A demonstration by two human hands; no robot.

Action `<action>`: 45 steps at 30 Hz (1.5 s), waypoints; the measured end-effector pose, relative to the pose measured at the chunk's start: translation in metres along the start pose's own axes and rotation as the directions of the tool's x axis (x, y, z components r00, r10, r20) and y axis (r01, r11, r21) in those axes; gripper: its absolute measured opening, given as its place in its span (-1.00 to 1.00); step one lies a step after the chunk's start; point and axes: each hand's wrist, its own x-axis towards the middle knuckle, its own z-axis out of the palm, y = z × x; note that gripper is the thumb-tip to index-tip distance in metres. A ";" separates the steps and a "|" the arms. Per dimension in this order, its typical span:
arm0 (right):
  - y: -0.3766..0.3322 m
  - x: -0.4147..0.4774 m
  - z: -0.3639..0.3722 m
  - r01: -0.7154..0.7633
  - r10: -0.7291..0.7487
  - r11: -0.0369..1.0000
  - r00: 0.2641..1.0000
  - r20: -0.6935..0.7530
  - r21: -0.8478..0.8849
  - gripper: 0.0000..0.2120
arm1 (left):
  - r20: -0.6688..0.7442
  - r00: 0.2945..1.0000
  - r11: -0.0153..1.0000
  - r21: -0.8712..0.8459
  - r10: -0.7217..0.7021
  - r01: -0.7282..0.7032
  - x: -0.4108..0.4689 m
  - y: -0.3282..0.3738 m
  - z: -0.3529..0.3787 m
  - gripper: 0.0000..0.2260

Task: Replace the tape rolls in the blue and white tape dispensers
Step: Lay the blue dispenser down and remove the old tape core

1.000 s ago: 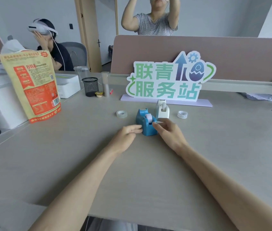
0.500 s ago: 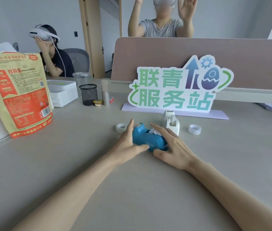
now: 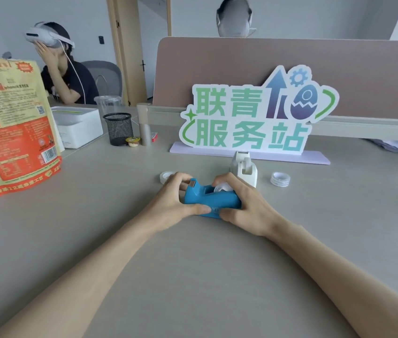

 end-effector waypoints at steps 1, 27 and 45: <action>0.000 0.000 0.000 0.004 -0.004 1.000 1.000 -0.002 0.001 -0.63 | 0.000 1.000 1.000 -0.001 0.006 -0.006 -0.001 0.000 0.000 -0.45; -0.014 -0.002 -0.006 -0.042 0.077 0.992 0.949 -0.305 0.118 -0.83 | -0.021 0.999 0.999 0.044 0.026 -0.025 -0.008 0.011 0.001 -0.52; -0.024 0.007 -0.032 0.177 -0.223 0.890 0.973 -0.062 -0.420 -0.72 | -0.033 0.998 0.991 0.126 0.054 -0.049 -0.009 0.011 0.000 -0.51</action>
